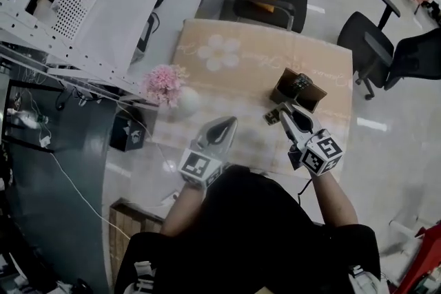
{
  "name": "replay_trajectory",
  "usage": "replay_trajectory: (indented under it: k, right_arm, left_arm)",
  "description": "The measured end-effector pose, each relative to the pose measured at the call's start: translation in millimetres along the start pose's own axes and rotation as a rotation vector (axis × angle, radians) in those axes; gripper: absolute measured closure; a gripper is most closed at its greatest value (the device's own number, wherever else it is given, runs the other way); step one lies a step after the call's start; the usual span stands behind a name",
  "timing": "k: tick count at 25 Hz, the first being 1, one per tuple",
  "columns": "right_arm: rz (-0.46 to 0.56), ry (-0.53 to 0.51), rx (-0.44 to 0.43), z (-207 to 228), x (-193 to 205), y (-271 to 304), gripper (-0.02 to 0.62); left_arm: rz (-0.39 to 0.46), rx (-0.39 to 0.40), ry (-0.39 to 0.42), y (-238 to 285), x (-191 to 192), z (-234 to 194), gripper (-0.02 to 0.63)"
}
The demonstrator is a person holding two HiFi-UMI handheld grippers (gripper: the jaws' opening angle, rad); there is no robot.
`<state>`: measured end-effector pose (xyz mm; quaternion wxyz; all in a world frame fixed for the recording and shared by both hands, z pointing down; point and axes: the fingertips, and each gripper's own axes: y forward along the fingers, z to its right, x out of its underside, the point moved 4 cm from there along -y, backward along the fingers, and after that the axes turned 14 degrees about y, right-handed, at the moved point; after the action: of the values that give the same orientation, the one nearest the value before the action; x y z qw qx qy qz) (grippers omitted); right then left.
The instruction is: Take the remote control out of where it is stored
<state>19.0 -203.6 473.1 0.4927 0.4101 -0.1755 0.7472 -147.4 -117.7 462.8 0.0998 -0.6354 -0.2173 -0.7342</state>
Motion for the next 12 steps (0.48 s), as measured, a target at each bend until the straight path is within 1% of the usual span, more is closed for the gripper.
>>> replay_trajectory:
  k: [5, 12]
  right_arm:
    - [-0.057, 0.056, -0.068, -13, 20, 40, 0.497]
    - [-0.205, 0.082, -0.141, -26, 65, 88, 0.497]
  left_arm:
    - [-0.026, -0.082, -0.017, -29, 15, -21, 0.606]
    - [-0.050, -0.162, -0.025, -56, 27, -40, 0.606]
